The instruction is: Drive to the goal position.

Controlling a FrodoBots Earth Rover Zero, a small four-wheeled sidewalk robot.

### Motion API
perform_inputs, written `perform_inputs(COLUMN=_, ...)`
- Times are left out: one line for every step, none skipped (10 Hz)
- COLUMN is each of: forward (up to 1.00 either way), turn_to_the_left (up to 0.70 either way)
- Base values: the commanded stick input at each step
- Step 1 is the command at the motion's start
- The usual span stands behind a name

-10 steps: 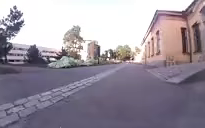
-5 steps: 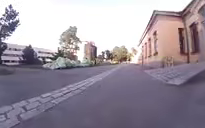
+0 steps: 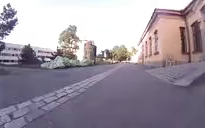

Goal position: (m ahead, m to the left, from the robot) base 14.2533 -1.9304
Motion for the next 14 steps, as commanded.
perform_inputs(forward=0.5, turn_to_the_left=-0.5)
perform_inputs(forward=0.5, turn_to_the_left=-0.5)
perform_inputs(forward=0.5, turn_to_the_left=-0.5)
perform_inputs(forward=0.5, turn_to_the_left=-0.48)
perform_inputs(forward=0.5, turn_to_the_left=-0.27)
perform_inputs(forward=0.5, turn_to_the_left=0.0)
perform_inputs(forward=0.5, turn_to_the_left=0.0)
perform_inputs(forward=0.5, turn_to_the_left=0.0)
perform_inputs(forward=0.5, turn_to_the_left=0.0)
perform_inputs(forward=0.5, turn_to_the_left=0.0)
perform_inputs(forward=0.5, turn_to_the_left=0.0)
perform_inputs(forward=0.5, turn_to_the_left=0.0)
perform_inputs(forward=0.5, turn_to_the_left=0.0)
perform_inputs(forward=0.5, turn_to_the_left=0.0)
